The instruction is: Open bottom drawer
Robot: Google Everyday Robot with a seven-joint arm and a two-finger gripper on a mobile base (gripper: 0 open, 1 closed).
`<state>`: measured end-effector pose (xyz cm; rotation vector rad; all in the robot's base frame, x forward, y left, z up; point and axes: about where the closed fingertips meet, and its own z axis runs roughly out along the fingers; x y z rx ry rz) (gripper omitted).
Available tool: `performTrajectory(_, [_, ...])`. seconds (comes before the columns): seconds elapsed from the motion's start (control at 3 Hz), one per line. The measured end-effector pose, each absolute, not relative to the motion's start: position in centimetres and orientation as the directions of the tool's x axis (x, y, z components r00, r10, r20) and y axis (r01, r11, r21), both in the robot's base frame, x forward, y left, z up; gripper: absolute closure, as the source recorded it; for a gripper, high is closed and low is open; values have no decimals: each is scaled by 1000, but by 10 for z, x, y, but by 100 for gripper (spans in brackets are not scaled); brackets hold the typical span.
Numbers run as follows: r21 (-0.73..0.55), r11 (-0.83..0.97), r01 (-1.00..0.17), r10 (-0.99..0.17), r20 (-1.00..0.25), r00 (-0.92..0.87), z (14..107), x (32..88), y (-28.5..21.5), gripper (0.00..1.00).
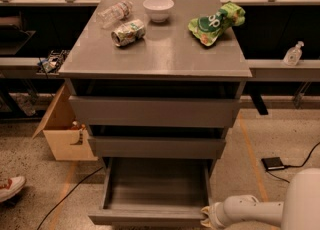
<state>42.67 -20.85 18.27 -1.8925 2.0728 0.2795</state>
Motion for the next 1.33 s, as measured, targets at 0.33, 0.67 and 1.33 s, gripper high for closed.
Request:
performTrajectory(0.33, [-70,103,-992,-930,-362,-71,183,427,-208,100])
performTrajectory(0.67, [-70,103,-992,-930,-362,-71,183,427,-208,100])
performTrajectory(1.33, [-70,103,-992,-930,-362,-72,183,426,-208,82])
